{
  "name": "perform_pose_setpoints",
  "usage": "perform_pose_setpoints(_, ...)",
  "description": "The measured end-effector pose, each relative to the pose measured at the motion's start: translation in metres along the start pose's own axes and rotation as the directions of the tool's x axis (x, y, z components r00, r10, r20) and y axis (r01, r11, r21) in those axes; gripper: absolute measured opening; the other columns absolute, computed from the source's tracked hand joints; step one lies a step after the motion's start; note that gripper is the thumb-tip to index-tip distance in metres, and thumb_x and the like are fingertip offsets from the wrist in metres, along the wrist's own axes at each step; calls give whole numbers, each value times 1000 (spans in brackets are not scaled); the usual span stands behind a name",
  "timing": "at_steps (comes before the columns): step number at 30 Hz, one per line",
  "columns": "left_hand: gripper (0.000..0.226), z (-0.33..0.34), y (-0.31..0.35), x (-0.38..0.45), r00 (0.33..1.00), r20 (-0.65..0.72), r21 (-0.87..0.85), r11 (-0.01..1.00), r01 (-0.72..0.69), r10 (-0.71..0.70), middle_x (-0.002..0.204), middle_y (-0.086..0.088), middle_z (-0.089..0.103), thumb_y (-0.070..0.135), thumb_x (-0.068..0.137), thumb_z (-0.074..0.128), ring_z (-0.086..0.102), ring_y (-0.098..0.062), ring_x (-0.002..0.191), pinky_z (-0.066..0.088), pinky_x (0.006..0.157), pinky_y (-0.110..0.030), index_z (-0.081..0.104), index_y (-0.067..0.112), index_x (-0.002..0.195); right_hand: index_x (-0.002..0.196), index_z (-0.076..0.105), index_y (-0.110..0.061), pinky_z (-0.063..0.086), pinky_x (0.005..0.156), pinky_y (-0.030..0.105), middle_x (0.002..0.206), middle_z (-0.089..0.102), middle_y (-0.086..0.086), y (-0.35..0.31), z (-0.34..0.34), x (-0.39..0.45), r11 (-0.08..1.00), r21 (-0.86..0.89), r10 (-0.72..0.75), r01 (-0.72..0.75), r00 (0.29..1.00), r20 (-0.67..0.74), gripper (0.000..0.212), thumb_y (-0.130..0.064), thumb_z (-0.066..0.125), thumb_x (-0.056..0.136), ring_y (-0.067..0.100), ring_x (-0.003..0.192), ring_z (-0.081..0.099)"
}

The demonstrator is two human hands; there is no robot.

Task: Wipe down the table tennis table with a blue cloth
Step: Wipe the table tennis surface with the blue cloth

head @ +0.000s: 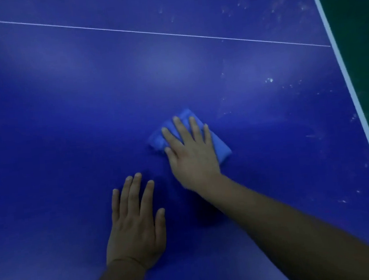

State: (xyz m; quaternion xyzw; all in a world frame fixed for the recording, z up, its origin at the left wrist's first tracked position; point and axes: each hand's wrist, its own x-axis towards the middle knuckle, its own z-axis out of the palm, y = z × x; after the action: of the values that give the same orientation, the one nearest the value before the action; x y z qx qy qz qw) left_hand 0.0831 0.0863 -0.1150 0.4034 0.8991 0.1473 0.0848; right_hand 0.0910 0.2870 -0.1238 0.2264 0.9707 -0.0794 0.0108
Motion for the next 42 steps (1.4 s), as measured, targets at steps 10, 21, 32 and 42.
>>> perform_pose_setpoints(10, 59, -3, 2, 0, 999, 35, 5, 1000, 19, -19, 155, -16, 35, 40, 98, 29, 22, -30, 148, 10, 119, -50, 51, 6, 140, 157, 20, -31, 8, 119, 59, 167, 10, 0, 236, -50, 24, 649, 80, 760, -757, 649, -24, 55, -46, 23, 105, 32, 152, 5)
perform_pose_setpoints(21, 58, -8, 4, 3, 999, 3, -82, 995, 52, -52, 153, -13, 38, 41, 94, 35, 26, -30, 146, 13, 121, -50, 54, 6, 137, 156, 26, -32, 10, 119, 57, 166, 14, -3, 188, -35, 16, 886, -45, 461, -462, 887, -35, 52, -43, 28, 105, 30, 152, 9)
perform_pose_setpoints(32, 73, -7, 14, 135, 988, -58, 5, 989, 145, -144, 159, -16, 28, 51, 93, 19, 15, -31, 151, 3, 122, -51, 40, 9, 149, 155, 28, -33, 1, 119, 56, 166, 16, -2, 36, -1, 98, 991, 13, 134, -133, 988, -71, 55, -46, 28, 101, 31, 152, 6)
perform_pose_setpoints(42, 67, 1, 9, 140, 989, -31, -12, 990, 144, -144, 158, -15, 29, 48, 95, 23, 14, -29, 151, 2, 123, -49, 44, 10, 147, 157, 21, -32, 12, 118, 59, 166, 12, 0, 281, -62, 120, 663, 68, 749, -746, 660, -66, 53, -44, 24, 105, 33, 151, 8)
